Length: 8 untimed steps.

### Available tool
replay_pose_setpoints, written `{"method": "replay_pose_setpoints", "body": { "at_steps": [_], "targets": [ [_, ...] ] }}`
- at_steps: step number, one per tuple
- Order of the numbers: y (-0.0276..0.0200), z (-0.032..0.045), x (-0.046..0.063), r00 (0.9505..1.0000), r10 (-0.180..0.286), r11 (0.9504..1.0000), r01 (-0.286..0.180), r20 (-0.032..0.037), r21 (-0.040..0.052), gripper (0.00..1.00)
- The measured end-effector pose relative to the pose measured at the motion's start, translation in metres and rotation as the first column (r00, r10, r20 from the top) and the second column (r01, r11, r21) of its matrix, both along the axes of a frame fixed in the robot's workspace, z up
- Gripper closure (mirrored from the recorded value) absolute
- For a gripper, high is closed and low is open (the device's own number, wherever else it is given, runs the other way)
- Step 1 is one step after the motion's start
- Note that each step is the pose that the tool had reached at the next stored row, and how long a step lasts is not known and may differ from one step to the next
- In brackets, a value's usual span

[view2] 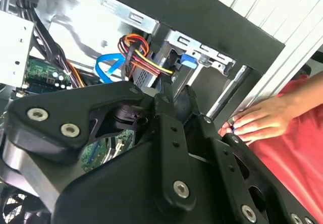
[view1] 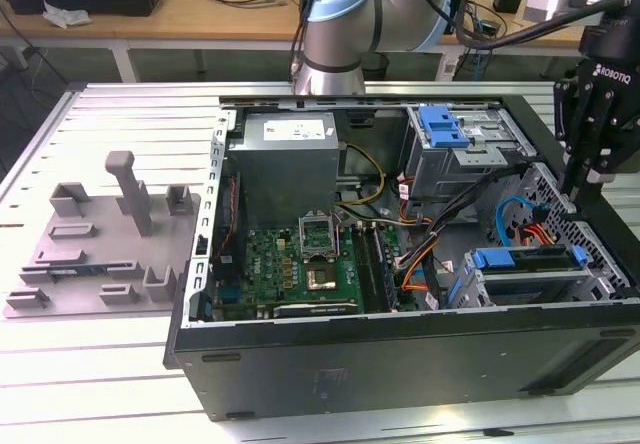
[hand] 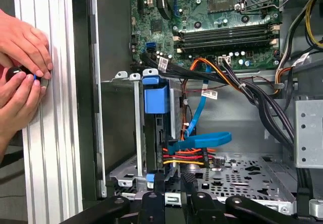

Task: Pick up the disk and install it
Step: 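Insert the second disk wire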

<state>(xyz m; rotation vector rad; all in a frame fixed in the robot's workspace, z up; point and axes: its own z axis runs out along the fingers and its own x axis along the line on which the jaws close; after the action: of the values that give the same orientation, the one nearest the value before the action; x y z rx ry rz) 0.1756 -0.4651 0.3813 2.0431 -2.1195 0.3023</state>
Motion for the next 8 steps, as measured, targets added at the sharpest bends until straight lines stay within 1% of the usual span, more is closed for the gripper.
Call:
{"method": "replay_pose_setpoints", "body": {
  "at_steps": [5,6,8],
  "targets": [
    [0.0001,-0.0004,0.0006,1.0,0.0,1.0,0.0,-0.0014,-0.0007,0.73],
    [0.0001,-0.0007,0.001,1.0,0.0,1.0,0.0,-0.0037,-0.0005,0.73],
    [0.0002,-0.0012,0.0022,0.9999,-0.006,1.0,0.006,-0.015,-0.0018,0.73]
  ]
}}
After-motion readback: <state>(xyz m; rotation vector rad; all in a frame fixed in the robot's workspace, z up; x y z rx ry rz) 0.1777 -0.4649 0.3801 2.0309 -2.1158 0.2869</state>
